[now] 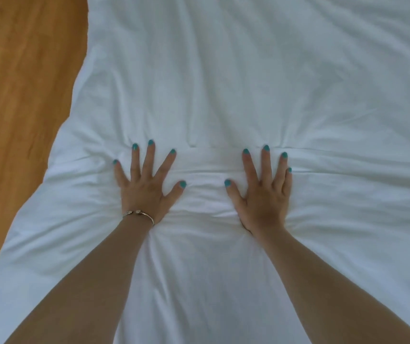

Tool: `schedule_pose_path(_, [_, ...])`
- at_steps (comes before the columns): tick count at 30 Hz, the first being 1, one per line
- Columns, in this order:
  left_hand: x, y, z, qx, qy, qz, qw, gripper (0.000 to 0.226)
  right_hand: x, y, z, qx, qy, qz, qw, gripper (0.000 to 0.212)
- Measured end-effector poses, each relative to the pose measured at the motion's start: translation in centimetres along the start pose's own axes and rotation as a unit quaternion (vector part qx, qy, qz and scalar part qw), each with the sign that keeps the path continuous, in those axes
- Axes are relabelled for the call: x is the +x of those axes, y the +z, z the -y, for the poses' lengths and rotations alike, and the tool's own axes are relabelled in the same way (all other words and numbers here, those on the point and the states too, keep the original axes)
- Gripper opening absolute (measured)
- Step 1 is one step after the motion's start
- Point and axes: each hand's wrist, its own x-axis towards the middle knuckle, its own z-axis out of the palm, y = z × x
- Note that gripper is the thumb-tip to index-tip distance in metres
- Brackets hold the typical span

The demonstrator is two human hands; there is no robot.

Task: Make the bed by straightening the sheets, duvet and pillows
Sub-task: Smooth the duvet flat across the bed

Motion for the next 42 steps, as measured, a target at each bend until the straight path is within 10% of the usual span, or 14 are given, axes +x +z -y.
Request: schedule_pose_path(42, [-0.3,1.5,0.0,-0.053,0.028,-0.012,0.998,0.068,1.0,3.8,-1.1,0.050,-0.030,-0.141,0.988,0.072])
